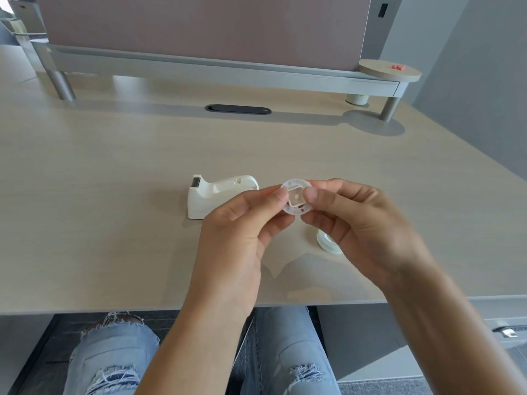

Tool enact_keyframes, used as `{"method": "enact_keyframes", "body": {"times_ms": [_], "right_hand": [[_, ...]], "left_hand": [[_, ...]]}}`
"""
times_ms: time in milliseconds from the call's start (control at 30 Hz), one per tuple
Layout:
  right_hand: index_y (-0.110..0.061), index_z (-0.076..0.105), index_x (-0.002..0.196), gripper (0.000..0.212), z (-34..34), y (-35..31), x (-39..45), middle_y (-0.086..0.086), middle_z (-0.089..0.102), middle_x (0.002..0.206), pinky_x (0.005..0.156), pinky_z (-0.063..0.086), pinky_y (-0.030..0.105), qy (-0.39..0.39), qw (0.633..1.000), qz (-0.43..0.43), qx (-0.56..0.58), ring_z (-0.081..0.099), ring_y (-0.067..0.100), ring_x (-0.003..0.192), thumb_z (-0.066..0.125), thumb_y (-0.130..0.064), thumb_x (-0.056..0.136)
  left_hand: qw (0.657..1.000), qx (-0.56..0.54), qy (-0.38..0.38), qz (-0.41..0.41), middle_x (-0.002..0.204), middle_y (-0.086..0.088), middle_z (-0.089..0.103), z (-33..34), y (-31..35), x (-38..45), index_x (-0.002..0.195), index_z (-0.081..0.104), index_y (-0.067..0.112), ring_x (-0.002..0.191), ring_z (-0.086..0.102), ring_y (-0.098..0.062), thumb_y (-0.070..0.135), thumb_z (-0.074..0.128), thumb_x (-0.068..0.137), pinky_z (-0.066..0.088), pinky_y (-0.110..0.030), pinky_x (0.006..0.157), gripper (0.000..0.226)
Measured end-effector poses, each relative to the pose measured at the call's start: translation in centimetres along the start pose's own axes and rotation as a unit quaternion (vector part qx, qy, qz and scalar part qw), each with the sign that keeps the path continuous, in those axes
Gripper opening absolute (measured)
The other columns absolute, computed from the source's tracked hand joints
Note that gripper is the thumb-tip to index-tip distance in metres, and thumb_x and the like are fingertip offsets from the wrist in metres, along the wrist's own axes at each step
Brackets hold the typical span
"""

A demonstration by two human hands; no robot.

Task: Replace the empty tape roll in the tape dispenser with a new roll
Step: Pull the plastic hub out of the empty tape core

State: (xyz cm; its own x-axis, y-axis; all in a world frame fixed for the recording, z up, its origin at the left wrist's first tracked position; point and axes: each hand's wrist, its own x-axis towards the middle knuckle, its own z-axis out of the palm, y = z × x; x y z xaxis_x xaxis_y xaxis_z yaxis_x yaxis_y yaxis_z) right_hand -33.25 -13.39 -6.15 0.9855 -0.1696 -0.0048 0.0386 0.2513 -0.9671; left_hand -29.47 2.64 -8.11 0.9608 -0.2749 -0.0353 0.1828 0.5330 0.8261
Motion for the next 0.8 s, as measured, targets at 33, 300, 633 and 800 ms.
{"method": "enact_keyframes", "body": {"times_ms": [33, 300, 633, 800], "right_hand": [[-0.007, 0.081, 0.089, 0.019, -0.1, 0.1, 0.0, 0.011, 0.082, 0.095, 0.08, 0.062, 0.023, 0.0, 1.0, 0.015, 0.02, 0.077, 0.018, 0.09, 0.077, -0.018, 0.074], [0.009, 0.07, 0.12, 0.059, -0.3, 0.5, -0.4, 0.012, 0.081, 0.103, 0.085, 0.061, 0.023, 0.024, 0.992, 0.083, 0.096, 0.073, 0.019, 0.097, 0.08, -0.023, 0.071], [0.008, 0.073, 0.116, 0.05, -0.6, 0.6, -0.7, 0.014, 0.08, 0.107, 0.082, 0.063, 0.021, 0.041, 0.99, 0.084, 0.102, 0.071, 0.019, 0.099, 0.078, -0.019, 0.075], [0.002, 0.078, 0.104, 0.036, -0.6, 1.1, -0.8, 0.01, 0.083, 0.098, 0.075, 0.062, 0.019, 0.046, 0.99, 0.078, 0.107, 0.076, 0.013, 0.086, 0.078, -0.019, 0.076]], "left_hand": [[1.0, -0.009, -0.003, -0.011, 0.084, -0.008, 0.08, 0.1, -0.1, 0.0, 0.081, 0.078, 0.005, 0.079, 0.074, -0.014, 0.014, 0.077, 0.073, 0.062, -0.024, 0.077, 0.012], [0.996, -0.053, 0.002, -0.072, 0.085, -0.004, 0.079, 1.0, -0.5, -0.3, 0.077, 0.077, 0.012, 0.078, 0.073, -0.012, 0.006, 0.071, 0.091, 0.059, -0.024, 0.077, 0.016], [0.996, -0.058, 0.015, -0.059, 0.081, -0.003, 0.078, 1.6, -0.9, -0.3, 0.072, 0.079, 0.013, 0.079, 0.071, -0.011, 0.006, 0.072, 0.09, 0.058, -0.02, 0.072, 0.021], [0.997, -0.055, 0.03, -0.052, 0.078, -0.002, 0.079, 1.7, -1.3, -0.3, 0.066, 0.081, 0.014, 0.079, 0.071, -0.011, 0.005, 0.072, 0.091, 0.057, -0.021, 0.073, 0.028]]}}
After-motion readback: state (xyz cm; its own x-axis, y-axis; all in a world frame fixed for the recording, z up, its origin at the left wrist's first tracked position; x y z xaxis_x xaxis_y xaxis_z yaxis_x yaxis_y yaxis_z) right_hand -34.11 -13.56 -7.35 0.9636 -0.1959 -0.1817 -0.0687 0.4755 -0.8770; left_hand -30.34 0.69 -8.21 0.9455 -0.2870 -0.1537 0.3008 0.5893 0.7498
